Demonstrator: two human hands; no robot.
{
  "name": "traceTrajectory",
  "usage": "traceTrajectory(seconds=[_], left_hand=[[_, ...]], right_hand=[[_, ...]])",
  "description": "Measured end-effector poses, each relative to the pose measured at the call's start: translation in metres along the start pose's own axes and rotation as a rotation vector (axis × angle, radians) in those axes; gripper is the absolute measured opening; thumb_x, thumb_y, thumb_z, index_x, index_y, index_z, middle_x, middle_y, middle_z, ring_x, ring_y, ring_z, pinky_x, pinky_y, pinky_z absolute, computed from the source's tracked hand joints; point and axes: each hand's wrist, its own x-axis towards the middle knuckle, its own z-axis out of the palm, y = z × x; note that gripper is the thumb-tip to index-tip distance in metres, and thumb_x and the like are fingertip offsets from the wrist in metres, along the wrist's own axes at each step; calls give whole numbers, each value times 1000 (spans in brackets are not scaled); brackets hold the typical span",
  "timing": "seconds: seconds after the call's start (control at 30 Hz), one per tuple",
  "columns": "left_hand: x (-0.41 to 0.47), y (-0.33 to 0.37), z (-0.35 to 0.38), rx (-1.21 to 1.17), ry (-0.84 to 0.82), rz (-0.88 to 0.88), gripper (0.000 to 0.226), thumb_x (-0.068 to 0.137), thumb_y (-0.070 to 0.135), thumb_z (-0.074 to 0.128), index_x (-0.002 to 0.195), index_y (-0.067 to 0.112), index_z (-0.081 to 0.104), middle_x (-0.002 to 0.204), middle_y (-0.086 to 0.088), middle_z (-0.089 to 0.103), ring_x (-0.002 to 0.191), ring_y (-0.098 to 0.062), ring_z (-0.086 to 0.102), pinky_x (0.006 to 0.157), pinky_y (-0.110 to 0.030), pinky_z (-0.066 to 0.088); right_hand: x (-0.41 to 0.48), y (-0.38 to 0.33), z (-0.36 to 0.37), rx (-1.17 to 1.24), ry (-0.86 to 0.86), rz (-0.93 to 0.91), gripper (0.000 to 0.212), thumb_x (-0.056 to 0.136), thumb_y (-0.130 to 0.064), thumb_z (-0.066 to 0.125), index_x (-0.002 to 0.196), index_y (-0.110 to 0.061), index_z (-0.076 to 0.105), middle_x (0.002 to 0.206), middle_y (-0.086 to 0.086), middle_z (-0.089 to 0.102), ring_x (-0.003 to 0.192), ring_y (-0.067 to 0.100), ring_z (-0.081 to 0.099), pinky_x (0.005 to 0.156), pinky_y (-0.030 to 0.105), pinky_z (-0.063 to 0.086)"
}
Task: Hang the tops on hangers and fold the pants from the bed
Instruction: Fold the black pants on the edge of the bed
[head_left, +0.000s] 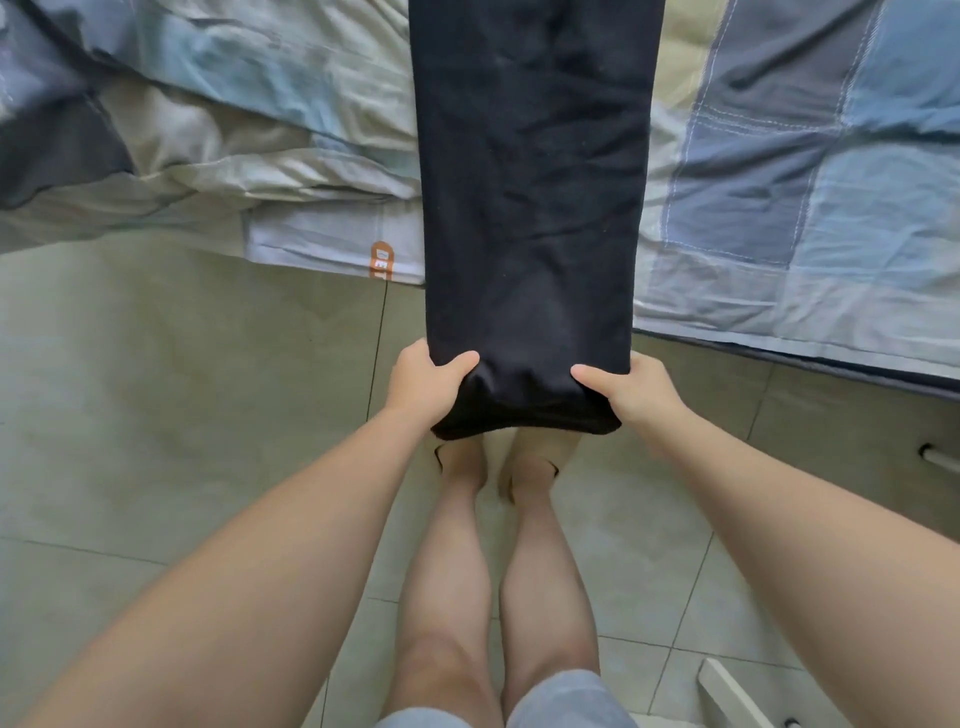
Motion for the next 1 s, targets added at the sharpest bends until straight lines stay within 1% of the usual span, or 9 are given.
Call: traceTrajectory(seconds=[0.1,0.27,0.43,0.5,0.57,0.63,0.73,0.9,1.0], left_hand=[[-17,-17,12,-61,45,-81,16,90,35,67,99,23,62,89,12,66,95,-23,63,79,-31,46],[-53,-43,24,-14,27,-121,15,93,32,62,102,20,64,97,5,70,94,-24,64,77,-33,47],[-101,-55,29,-142,44,-186,5,93,25,65,91,28,61,87,13,67,94,-24,66,79,-30,46],[-123,-56,23,-161,29,-210,5,93,26,65,98,27,64,89,14,67,96,-23,66,79,-30,47],[-147,-59,13,-153,14,-233,20,93,26,66,113,20,67,93,11,67,94,-20,65,80,-30,47],[-174,-60,0,-121,7,-259,33,93,26,66,124,14,65,100,6,69,90,-18,63,83,-32,48],[-218,-55,-21,-78,7,-324,42,92,25,68,130,8,61,122,-7,68,107,-29,63,96,-39,51],[-281,-21,-46,-88,-43,-366,45,93,22,69,134,5,58,128,-10,65,115,-32,62,101,-40,49],[-306,17,-63,-127,-77,-345,39,93,24,69,127,10,59,113,-7,67,100,-28,64,90,-39,55]], right_hand=[[-15,25,4,-2,38,81,9,85,-28,75,88,-21,71,79,-11,70,70,7,63,57,23,46],[-52,61,5,65,34,156,6,87,-25,74,83,-23,70,72,-15,72,72,7,65,56,22,46],[-100,86,3,186,50,225,3,88,-26,73,87,-24,71,87,-8,75,86,16,68,82,34,55],[-121,89,-2,190,39,238,3,88,-26,72,88,-24,71,86,-8,75,88,18,68,84,37,55],[-145,88,-7,185,21,235,2,89,-25,71,90,-23,71,86,-8,75,86,17,68,81,34,56],[-173,85,-13,183,-3,238,4,90,-22,71,94,-20,71,85,-8,74,81,14,68,68,26,56],[-216,76,-24,166,-58,280,8,90,-20,72,97,-17,69,91,-2,71,77,13,65,57,21,53],[-272,49,-53,92,-115,283,8,91,-21,71,97,-18,67,96,-1,70,79,14,64,64,25,56],[-294,21,-76,120,-87,234,12,90,-23,72,101,-18,67,100,0,70,84,19,66,74,30,58]])
